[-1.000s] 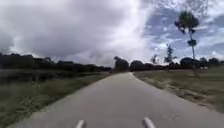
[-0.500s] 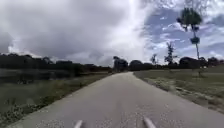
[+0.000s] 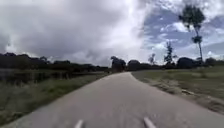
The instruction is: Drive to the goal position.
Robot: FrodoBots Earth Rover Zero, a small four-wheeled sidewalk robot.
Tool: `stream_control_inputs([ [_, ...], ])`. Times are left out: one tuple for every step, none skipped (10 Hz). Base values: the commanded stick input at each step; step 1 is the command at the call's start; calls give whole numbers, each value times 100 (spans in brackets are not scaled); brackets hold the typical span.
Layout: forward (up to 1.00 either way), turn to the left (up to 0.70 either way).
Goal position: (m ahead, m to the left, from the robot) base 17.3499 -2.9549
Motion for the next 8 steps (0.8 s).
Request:
stream_control_inputs([
  [70, 0],
  [70, 0],
  [70, 0],
  [70, 0],
  [70, 0],
  [70, 0],
  [70, 0],
  [70, 0],
])
